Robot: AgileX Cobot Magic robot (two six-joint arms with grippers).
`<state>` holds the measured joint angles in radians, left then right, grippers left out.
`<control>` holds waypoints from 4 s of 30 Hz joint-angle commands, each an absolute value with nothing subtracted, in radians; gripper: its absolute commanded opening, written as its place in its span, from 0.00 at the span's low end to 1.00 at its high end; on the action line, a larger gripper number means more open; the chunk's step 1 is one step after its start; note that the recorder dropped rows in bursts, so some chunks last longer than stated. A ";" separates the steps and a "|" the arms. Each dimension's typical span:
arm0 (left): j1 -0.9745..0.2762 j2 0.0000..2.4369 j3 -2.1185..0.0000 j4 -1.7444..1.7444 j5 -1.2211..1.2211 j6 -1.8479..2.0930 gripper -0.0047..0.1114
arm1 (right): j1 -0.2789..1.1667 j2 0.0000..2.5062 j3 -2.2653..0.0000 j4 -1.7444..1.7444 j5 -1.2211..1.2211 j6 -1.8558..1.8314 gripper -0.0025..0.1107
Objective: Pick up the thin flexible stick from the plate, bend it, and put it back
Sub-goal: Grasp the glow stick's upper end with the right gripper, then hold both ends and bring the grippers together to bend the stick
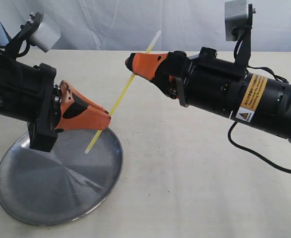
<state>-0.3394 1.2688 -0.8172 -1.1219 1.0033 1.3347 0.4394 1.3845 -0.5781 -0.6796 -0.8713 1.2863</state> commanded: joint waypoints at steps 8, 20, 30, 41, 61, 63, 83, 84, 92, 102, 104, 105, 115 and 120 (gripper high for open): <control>-0.342 1.280 -0.817 -1.068 0.997 1.294 0.43 | 0.442 1.385 -0.584 -0.671 -0.876 1.274 0.02; -0.342 1.314 -0.817 -1.068 0.979 1.299 0.08 | 0.442 1.385 -0.584 -0.671 -0.922 1.274 0.02; -0.342 1.314 -0.817 -1.200 1.049 1.417 0.04 | 0.442 1.385 -0.584 -0.673 -0.921 1.237 0.02; -0.342 1.314 -0.817 -1.278 1.048 1.506 0.04 | 0.442 1.331 -0.584 -0.669 -0.822 1.175 0.02; -0.342 1.314 -0.817 -1.437 1.078 1.783 0.04 | 0.442 1.320 -0.584 -0.692 -0.619 1.103 0.02; -0.342 1.314 -0.817 -1.452 1.078 1.794 0.04 | 0.442 1.320 -0.584 -0.698 -0.619 1.103 0.02; -0.342 1.314 -0.817 -1.542 1.105 1.894 0.04 | 0.442 1.320 -0.584 -0.869 -0.678 1.045 0.02; -0.342 1.314 -0.817 -1.542 1.105 1.894 0.04 | 0.442 1.320 -0.584 -0.879 -0.678 1.042 0.02; -0.342 1.314 -0.817 -1.538 1.105 1.894 0.04 | 0.442 1.320 -0.584 -0.879 -0.692 0.914 0.01; -0.342 1.314 -0.817 -1.552 1.085 1.894 0.04 | 0.442 1.320 -0.584 -0.991 -0.720 0.914 0.01; -0.342 1.314 -0.817 -1.552 1.079 1.894 0.04 | 0.442 1.320 -0.584 -1.009 -0.720 0.914 0.01; -0.342 1.314 -0.817 -1.552 1.075 1.894 0.04 | 0.442 1.320 -0.584 -1.020 -0.720 0.914 0.01; -0.342 1.314 -0.817 -1.554 1.035 1.894 0.04 | 0.442 1.320 -0.584 -1.076 -0.720 0.914 0.01; -0.342 1.314 -0.817 -1.544 1.008 1.894 0.04 | 0.442 1.320 -0.584 -1.080 -0.720 0.914 0.01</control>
